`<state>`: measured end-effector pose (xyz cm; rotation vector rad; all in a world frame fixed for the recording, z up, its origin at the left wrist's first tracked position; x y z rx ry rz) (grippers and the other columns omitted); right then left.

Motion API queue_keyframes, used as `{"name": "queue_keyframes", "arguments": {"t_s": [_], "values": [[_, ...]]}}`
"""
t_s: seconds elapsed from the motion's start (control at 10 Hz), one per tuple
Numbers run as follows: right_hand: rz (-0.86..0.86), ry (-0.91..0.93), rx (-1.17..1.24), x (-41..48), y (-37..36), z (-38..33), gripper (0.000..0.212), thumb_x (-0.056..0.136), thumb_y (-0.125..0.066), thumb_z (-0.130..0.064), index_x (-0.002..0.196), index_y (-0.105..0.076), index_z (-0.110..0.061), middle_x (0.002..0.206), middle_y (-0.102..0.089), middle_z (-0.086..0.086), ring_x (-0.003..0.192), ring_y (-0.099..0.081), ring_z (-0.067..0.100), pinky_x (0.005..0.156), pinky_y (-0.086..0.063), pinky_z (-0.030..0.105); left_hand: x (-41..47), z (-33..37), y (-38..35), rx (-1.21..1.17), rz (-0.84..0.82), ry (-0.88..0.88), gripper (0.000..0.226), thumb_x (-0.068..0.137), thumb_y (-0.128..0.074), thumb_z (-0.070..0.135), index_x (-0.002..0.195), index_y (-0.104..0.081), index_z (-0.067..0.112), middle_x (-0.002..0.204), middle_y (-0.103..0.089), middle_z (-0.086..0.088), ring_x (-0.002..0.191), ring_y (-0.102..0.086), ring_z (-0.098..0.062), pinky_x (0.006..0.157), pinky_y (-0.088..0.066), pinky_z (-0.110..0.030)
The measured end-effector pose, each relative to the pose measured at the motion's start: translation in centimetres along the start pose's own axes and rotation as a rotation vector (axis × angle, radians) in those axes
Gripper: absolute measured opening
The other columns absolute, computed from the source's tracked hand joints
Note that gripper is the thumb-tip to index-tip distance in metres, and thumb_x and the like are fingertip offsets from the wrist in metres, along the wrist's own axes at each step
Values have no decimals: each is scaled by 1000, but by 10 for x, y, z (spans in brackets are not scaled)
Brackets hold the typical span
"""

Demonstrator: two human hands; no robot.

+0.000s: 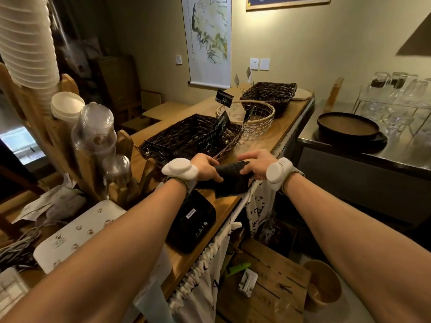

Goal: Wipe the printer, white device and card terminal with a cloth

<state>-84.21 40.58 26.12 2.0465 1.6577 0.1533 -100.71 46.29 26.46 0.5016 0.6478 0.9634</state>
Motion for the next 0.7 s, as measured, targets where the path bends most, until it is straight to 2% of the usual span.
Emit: {"name": "queue_keyframes", "arguments": {"t_s": [0.1, 0.2, 0.3, 0.4, 0.5, 0.6, 0.7], "values": [[-63, -6, -248, 14, -13, 3, 54, 79, -70, -1, 131, -55, -7, 126, -58, 12, 90, -56, 17, 58, -46, 15, 11, -3, -6, 325, 78, -3, 29, 82, -70, 11, 112, -70, 11, 115, -65, -9, 114, -60, -25, 87, -47, -27], [8, -4, -338, 31, -16, 9, 27, 86, -65, -9, 112, -66, -3, 97, -64, 10, 86, -57, 16, 61, -44, 21, 19, -8, -12, 525, 157, 32, 29, 88, -63, 21, 115, -66, 10, 124, -57, -12, 119, -52, -30, 98, -46, -33], [26, -76, -256, 46, -15, 16, 12, 87, -64, -17, 83, -68, -6, 78, -60, 6, 77, -57, 18, 57, -43, 23, 30, -15, -11, 483, 27, -15, 15, 89, -63, 21, 91, -60, 6, 99, -60, -10, 90, -57, -25, 77, -46, -31], [77, -86, -223, 64, -13, 23, 37, 85, -66, -21, 116, -62, -1, 104, -66, 12, 98, -63, 25, 78, -52, 32, 40, -19, -9, 340, -75, -67, 9, 91, -63, 24, 91, -61, 15, 92, -57, -6, 83, -53, -19, 75, -45, -33], [126, -23, -180, 76, -14, 24, 42, 87, -66, -22, 124, -60, -4, 97, -68, 6, 86, -65, 18, 75, -54, 30, 51, -22, -12, 237, -98, -49, 18, 92, -62, 28, 103, -66, 15, 98, -57, -2, 91, -54, -16, 78, -44, -28], [150, -35, -229, 86, -20, 26, 61, 88, -65, -27, 141, -41, -11, 130, -58, 11, 116, -58, 26, 90, -48, 32, 57, -26, -14, 346, -5, -38, 20, 93, -60, 33, 106, -61, 18, 102, -54, -9, 96, -55, -21, 81, -43, -31], [139, -50, -376, 86, -25, 28, 64, 89, -63, -26, 145, -35, -15, 138, -52, 12, 122, -54, 27, 89, -45, 29, 51, -33, -16, 375, 10, -24, 21, 94, -57, 32, 78, -47, 22, 98, -47, -5, 89, -47, -18, 76, -38, -28]]}}
Point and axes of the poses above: each hand's wrist, its own x-axis towards the middle knuckle, its own y-axis out of the back of the hand, z = x × y, the point moved 3 cm from there along x, towards the middle knuckle
